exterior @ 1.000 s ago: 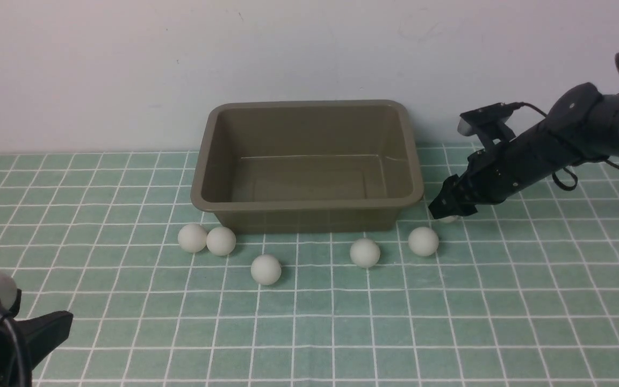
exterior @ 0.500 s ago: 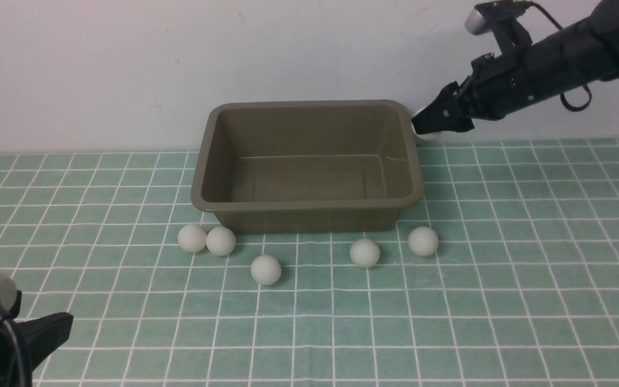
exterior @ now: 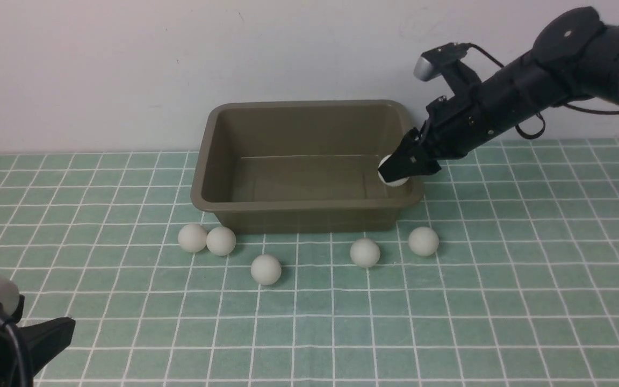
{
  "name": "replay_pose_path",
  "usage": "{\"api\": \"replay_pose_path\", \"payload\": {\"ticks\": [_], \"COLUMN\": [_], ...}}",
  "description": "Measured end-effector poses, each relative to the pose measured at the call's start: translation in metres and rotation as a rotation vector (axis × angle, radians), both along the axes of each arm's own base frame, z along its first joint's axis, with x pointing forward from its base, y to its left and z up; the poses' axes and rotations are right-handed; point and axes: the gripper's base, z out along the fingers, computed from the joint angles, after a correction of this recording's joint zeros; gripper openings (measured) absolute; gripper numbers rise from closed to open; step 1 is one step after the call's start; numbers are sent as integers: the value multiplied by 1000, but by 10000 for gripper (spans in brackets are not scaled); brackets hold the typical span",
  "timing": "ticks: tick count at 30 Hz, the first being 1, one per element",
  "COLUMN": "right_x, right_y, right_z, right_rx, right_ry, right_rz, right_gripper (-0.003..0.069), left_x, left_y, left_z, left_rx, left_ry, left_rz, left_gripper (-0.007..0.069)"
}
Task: Put the table tennis balls in the box on the green coffee tablecloth.
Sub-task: 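Release the ping pong ball into the bin and lift the gripper away, then reach for and grasp a ping pong ball on the table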
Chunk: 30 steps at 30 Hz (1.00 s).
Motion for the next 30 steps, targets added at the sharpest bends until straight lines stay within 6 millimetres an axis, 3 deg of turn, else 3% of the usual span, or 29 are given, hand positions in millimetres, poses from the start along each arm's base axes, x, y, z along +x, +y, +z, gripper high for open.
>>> {"api": "replay_pose_path", "payload": {"ticks": [6, 11, 17, 23, 27, 30], "right_x": [4, 9, 14, -1, -5, -9], "right_y": [4, -5, -41, -86, -86, -75], "right_z": [1, 7, 29, 58, 61, 51], "right_rx": [-7, -14, -9, -50, -94, -149], "right_ry": [-55, -78, -72, -52, -59, -28], "right_rz": [-28, -52, -113, -121, -107, -78], "right_gripper": [430, 462, 444, 423, 423, 423], "left_x": [-1, -2, -2, -2, -2, -2], "left_y": [0, -1, -1, -1, -1, -1], "left_z": [0, -2, -2, -2, -2, -1], "left_rx": [0, -2, -2, -2, -2, -1], "left_ry": [7, 24, 25, 25, 24, 21], "left_rz": [-5, -15, -16, -16, -15, -13], "left_gripper": [373, 373, 373, 373, 373, 373]}}
